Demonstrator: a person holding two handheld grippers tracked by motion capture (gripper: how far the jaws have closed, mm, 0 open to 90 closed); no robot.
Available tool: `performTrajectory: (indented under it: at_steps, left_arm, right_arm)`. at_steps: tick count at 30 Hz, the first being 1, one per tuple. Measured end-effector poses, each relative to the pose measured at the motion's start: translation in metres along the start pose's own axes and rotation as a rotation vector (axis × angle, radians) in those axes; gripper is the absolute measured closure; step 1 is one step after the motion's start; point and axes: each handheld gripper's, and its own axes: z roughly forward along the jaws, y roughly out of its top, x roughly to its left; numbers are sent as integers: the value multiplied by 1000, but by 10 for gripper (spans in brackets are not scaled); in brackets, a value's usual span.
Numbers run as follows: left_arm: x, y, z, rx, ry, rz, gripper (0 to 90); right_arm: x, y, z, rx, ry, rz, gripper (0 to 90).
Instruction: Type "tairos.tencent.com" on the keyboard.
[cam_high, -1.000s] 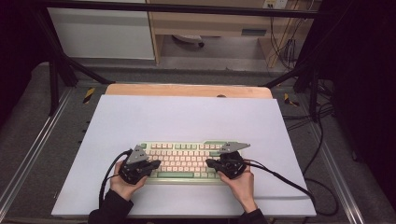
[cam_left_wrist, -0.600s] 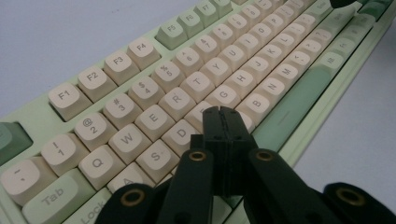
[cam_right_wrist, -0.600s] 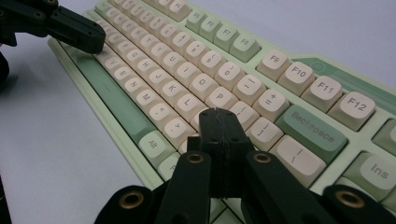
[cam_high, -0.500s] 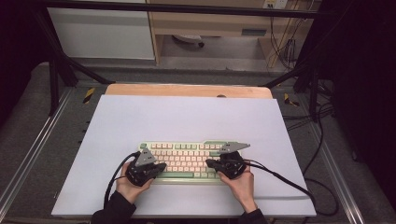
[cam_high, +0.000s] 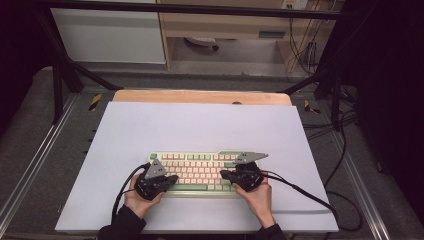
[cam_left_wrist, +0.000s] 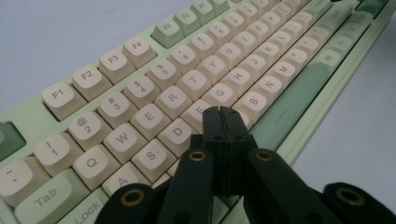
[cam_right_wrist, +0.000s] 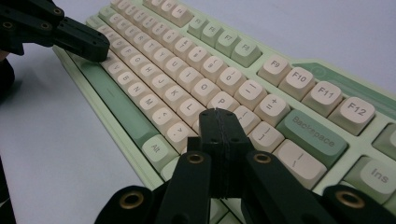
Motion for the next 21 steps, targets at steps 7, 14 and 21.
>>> performTrajectory:
  at_steps: [7,14,21]
  left_arm:
    - [5,-1,-9,-17,5,-13,900]
    - [10,-5,-16,-21,12,-20,900]
    - [17,-9,-23,-28,22,-36,900]
  right_arm:
    - [3,4,3,-2,5,-2,900]
    - [7,9,9,2,4,-6,900]
    - [8,12,13,5,2,2,900]
